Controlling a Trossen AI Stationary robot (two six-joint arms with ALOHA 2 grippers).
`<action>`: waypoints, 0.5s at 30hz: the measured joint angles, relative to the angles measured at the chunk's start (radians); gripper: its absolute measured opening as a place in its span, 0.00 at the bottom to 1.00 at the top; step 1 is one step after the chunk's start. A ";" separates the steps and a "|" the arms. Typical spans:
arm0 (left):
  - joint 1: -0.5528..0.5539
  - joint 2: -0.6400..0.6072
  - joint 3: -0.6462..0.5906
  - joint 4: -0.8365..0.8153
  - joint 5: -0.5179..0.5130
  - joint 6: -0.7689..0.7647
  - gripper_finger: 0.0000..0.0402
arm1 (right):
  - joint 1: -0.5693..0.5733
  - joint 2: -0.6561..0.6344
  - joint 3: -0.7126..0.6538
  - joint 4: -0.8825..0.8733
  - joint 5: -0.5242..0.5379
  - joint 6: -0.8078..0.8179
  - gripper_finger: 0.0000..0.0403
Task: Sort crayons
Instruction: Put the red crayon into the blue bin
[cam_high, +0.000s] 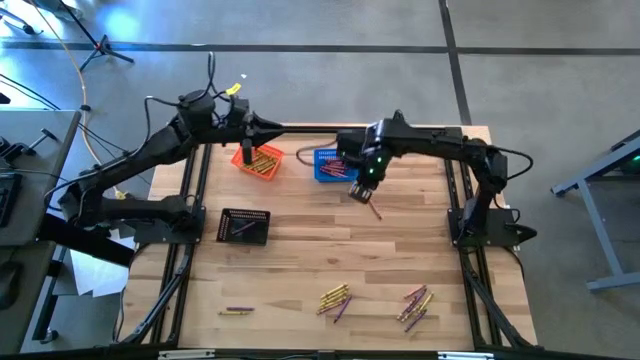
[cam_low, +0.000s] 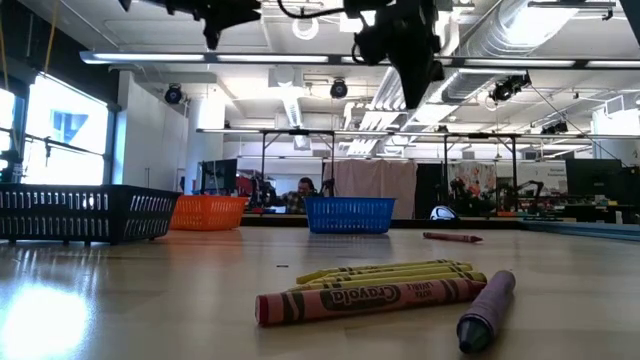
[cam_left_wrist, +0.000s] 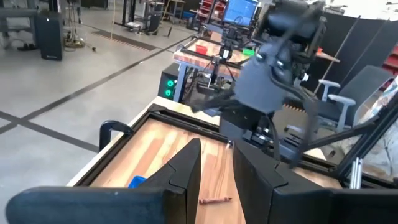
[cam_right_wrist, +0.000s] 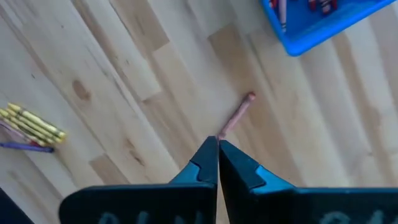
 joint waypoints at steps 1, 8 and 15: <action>0.000 -0.017 0.000 -0.016 -0.001 0.006 0.20 | 0.018 0.000 0.000 0.000 0.007 0.039 0.00; 0.000 -0.108 0.000 -0.088 -0.004 0.036 0.20 | 0.138 0.000 0.000 0.012 0.079 0.263 0.00; 0.000 -0.157 0.000 -0.128 -0.008 0.036 0.20 | 0.231 -0.001 -0.128 0.079 0.132 0.386 0.01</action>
